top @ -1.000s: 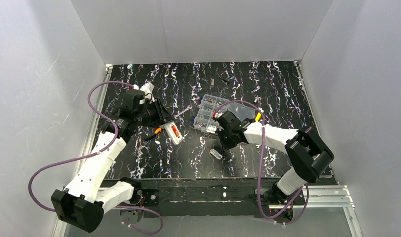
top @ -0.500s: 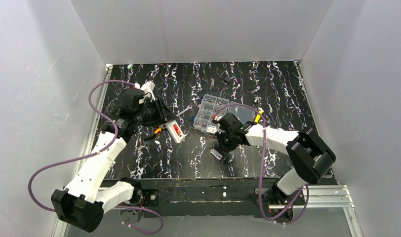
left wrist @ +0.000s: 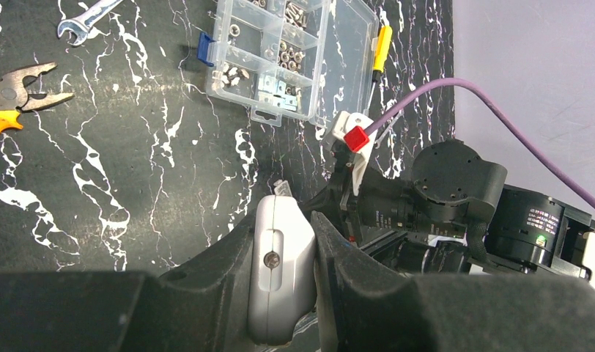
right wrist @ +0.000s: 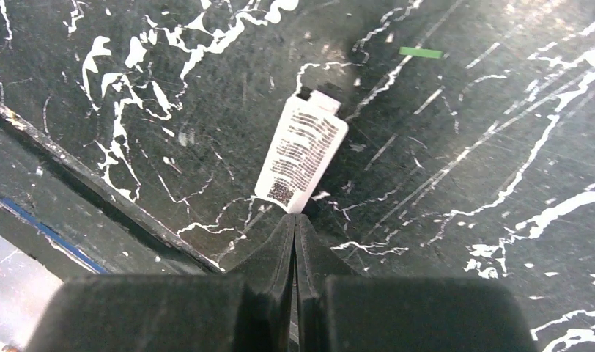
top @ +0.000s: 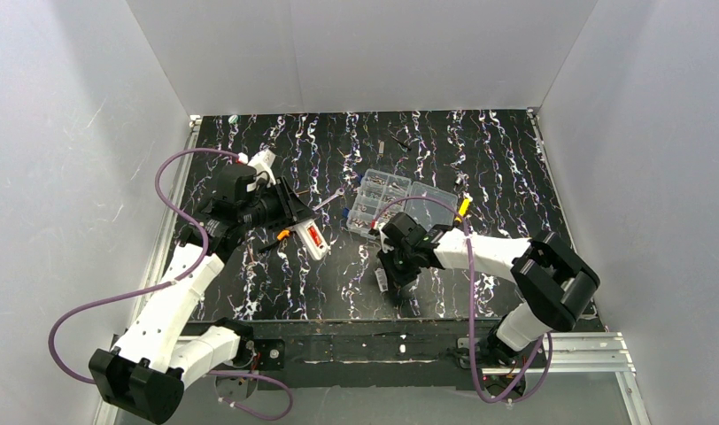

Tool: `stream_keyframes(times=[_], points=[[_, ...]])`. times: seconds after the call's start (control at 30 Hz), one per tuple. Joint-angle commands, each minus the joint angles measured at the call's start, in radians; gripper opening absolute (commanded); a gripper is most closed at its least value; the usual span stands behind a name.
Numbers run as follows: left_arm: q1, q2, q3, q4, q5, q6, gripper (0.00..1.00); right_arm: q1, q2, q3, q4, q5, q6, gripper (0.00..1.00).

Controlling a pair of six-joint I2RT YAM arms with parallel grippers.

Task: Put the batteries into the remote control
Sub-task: Adjust the battery cover at the center of the board.

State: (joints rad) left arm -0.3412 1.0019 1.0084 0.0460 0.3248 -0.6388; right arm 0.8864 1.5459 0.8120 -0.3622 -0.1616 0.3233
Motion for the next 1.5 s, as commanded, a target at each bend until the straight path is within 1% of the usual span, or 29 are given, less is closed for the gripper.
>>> stream_keyframes(times=[0.0,0.4,0.67,0.83,0.97,1.07,1.13,1.27,1.3,1.37,1.4,1.47], points=[[0.007,-0.037,-0.001,-0.012,0.004,0.012,0.00,0.027,0.041,0.034,-0.021,-0.020,-0.005,0.08],[0.007,-0.033,0.004,-0.031,-0.011,0.028,0.00,0.042,0.181,0.158,0.000,0.013,-0.054,0.07],[0.007,-0.034,0.017,-0.041,-0.022,0.046,0.00,0.042,0.286,0.313,-0.010,0.019,-0.070,0.07],[0.007,-0.030,0.031,-0.077,-0.025,0.055,0.00,0.043,0.348,0.403,-0.013,0.009,-0.058,0.07],[0.007,-0.021,0.048,-0.089,-0.019,0.058,0.00,0.042,0.386,0.473,-0.031,0.052,-0.074,0.05],[0.007,-0.024,0.060,-0.102,-0.023,0.069,0.00,0.041,0.367,0.485,-0.032,0.072,-0.091,0.04],[0.007,-0.029,0.068,-0.111,-0.029,0.074,0.00,0.037,0.324,0.452,-0.005,0.064,-0.108,0.04],[0.008,-0.035,0.078,-0.117,-0.043,0.080,0.00,0.005,0.231,0.369,0.050,-0.024,-0.200,0.05],[0.008,-0.035,0.078,-0.116,-0.045,0.079,0.00,-0.006,0.216,0.359,0.048,-0.051,-0.233,0.10],[0.008,-0.032,0.076,-0.116,-0.046,0.073,0.00,-0.031,0.203,0.359,0.016,-0.081,-0.286,0.25],[0.008,-0.032,0.075,-0.114,-0.045,0.067,0.00,-0.047,0.202,0.365,0.004,-0.080,-0.298,0.30],[0.008,-0.030,0.072,-0.110,-0.041,0.060,0.00,-0.073,0.195,0.357,0.001,-0.080,-0.300,0.32]])
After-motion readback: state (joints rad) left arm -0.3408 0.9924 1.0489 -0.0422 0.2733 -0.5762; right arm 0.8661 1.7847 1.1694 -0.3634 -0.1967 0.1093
